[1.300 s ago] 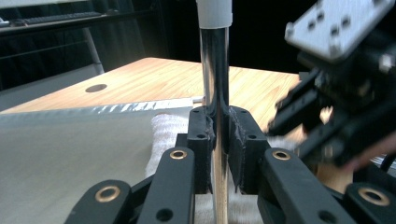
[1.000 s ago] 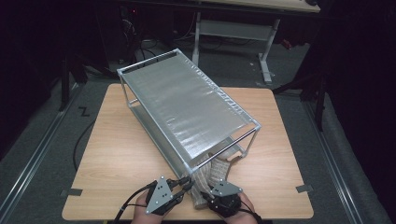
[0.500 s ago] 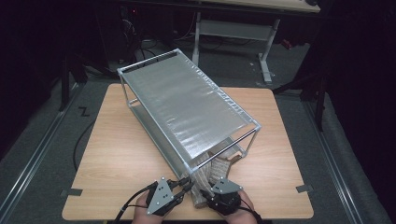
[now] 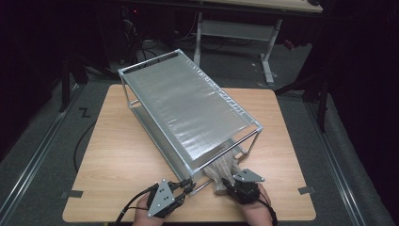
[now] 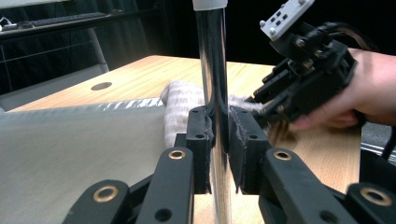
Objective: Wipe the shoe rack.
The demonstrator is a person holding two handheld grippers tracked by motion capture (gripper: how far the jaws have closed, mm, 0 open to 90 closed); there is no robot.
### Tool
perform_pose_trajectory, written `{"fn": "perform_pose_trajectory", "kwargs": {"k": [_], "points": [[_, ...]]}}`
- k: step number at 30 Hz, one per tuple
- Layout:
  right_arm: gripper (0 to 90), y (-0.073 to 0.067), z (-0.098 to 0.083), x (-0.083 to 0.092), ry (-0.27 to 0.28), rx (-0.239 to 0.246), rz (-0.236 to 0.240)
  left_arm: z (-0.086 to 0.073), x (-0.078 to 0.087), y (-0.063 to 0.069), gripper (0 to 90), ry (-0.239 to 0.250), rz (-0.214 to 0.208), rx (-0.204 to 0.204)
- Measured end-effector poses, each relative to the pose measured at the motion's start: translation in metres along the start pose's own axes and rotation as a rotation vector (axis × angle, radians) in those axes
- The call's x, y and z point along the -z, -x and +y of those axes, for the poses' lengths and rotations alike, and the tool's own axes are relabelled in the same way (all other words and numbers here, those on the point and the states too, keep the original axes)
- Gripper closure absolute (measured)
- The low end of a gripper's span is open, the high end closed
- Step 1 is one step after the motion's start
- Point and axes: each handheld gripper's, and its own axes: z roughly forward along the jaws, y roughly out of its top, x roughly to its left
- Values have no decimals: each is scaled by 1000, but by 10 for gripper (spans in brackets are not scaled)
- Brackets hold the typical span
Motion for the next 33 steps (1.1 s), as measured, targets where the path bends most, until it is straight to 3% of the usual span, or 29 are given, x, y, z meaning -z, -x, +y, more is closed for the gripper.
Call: {"fn": "perform_pose_trajectory", "kwargs": {"k": [2, 4, 11, 13, 17, 23, 33], "points": [[649, 4, 0, 0, 2, -7, -8, 0, 0, 0, 787, 0, 1, -1], [652, 20, -2, 1, 0, -43, -63, 0, 1, 0, 787, 0, 1, -2], [656, 48, -5, 3, 6, -104, -140, 0, 1, 0, 787, 0, 1, -4], [655, 52, -6, 2, 9, -102, -154, 0, 1, 0, 787, 0, 0, -5], [656, 50, -5, 1, 3, -93, -158, 0, 1, 0, 788, 1, -3, 0], [658, 42, -4, 0, -2, -79, -114, 0, 0, -1, 790, 0, -7, 9], [658, 5, 0, -3, -7, 17, -6, 0, 0, -1, 790, 2, -14, 16]]}}
